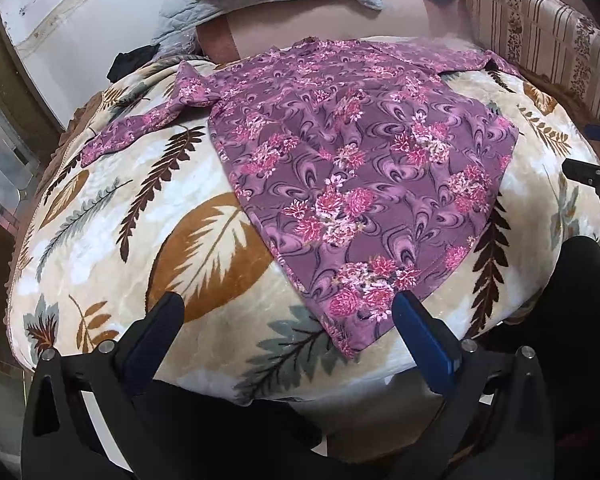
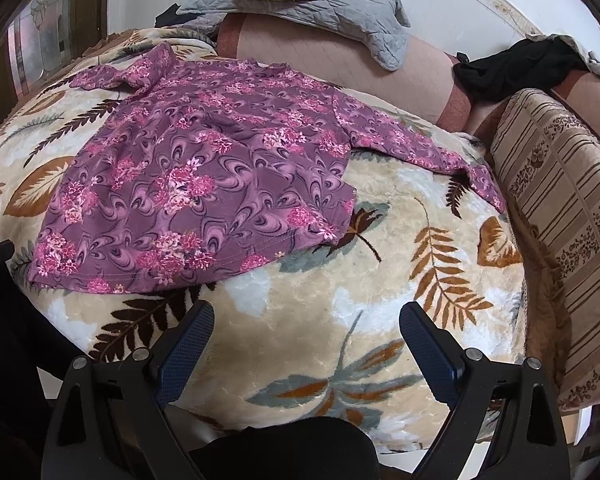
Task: Fold small clothes
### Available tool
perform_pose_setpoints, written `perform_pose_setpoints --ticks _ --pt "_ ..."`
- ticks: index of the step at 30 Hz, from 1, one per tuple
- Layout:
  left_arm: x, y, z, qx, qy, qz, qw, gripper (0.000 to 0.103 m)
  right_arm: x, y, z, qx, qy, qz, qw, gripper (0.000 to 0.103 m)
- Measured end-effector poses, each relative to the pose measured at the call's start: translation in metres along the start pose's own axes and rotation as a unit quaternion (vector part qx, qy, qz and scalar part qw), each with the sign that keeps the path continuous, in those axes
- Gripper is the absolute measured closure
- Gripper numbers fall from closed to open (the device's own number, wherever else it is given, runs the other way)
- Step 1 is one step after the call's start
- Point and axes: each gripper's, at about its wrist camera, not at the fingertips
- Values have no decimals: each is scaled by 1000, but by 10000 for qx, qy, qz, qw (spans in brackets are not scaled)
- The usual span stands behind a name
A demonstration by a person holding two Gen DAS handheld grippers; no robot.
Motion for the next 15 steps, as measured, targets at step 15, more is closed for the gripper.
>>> perform_pose_setpoints --ticks 15 --pt "1 -11 1 -81 34 -148 9999 0 4 -9 3 10 10 -93 10000 8"
Point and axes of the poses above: each gripper's, at about its wrist camera, not at the fingertips, and y roughly against the way its jaws point, z to its right, x to its top, and after that the axes turned 7 degrees about x, right-handed
